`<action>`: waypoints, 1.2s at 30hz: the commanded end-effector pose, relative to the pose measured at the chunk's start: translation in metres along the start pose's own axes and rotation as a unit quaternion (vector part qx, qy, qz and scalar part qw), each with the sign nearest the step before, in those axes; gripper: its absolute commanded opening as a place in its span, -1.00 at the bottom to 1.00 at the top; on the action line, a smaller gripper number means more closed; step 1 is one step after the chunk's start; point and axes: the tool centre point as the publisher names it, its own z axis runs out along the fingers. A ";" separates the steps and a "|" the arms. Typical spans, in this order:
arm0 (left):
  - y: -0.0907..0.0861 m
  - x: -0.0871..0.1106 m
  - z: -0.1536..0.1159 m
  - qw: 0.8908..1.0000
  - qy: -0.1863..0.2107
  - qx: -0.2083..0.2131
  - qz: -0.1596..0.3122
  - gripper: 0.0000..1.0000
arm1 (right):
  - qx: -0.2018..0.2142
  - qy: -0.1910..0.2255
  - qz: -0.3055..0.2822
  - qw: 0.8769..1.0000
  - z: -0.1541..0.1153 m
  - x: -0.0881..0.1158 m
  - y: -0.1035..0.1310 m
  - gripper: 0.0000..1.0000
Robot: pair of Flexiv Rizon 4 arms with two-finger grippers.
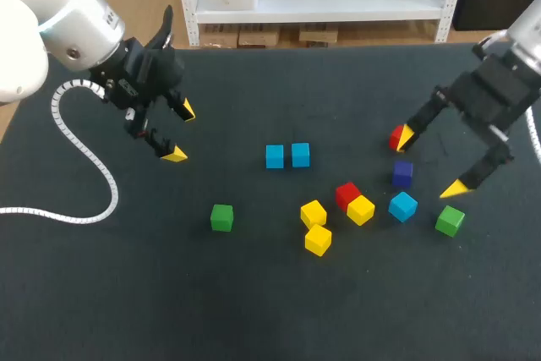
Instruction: Place the blue cubes, place green cubes on the blue cubes, place the yellow cubes on the green cubes, then place the red cubes on the yellow cubes, and place purple cube on the red cubes.
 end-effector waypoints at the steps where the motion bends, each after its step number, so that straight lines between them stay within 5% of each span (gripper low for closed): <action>1: 0.002 0.000 0.000 1.000 0.000 0.001 0.001 1.00 | -0.004 0.042 0.007 0.999 0.020 0.004 -0.003 1.00; 22: 0.002 0.000 0.000 1.000 0.000 0.001 0.001 1.00 | -0.031 0.022 0.012 0.999 0.071 0.048 -0.008 1.00; 36: 0.002 0.000 0.000 1.000 0.000 0.001 0.001 1.00 | -0.031 0.042 0.022 0.998 0.067 0.071 -0.010 1.00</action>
